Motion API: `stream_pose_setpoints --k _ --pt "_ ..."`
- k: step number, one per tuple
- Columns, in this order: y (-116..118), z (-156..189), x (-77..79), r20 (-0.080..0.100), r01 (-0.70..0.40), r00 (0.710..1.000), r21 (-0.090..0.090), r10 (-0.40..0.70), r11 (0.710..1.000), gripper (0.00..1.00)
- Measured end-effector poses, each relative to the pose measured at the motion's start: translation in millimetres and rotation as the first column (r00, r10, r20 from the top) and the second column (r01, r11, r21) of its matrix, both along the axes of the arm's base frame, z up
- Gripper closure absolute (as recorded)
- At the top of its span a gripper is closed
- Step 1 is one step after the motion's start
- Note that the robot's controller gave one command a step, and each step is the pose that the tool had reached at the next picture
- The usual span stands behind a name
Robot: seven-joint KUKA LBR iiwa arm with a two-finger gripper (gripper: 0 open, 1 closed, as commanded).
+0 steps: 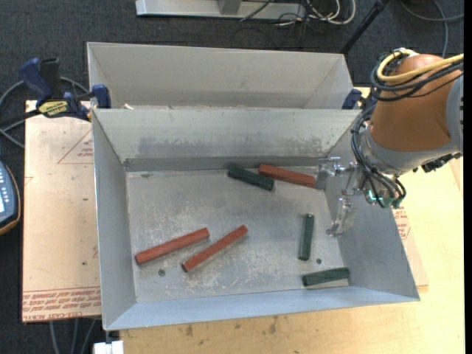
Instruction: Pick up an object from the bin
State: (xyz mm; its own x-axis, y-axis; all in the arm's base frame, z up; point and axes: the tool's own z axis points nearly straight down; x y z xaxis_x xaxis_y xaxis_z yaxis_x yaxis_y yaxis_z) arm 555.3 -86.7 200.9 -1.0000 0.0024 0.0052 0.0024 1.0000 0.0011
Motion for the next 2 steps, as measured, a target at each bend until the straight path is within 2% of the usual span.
stream_pose_setpoints --k 1,2 --pt "8.1 -133.3 -10.2 0.004 -0.63 0.777 0.003 0.629 0.777 0.0" --pt "8.4 -100.4 -8.1 0.009 -0.784 0.621 -0.004 0.784 0.621 0.0"
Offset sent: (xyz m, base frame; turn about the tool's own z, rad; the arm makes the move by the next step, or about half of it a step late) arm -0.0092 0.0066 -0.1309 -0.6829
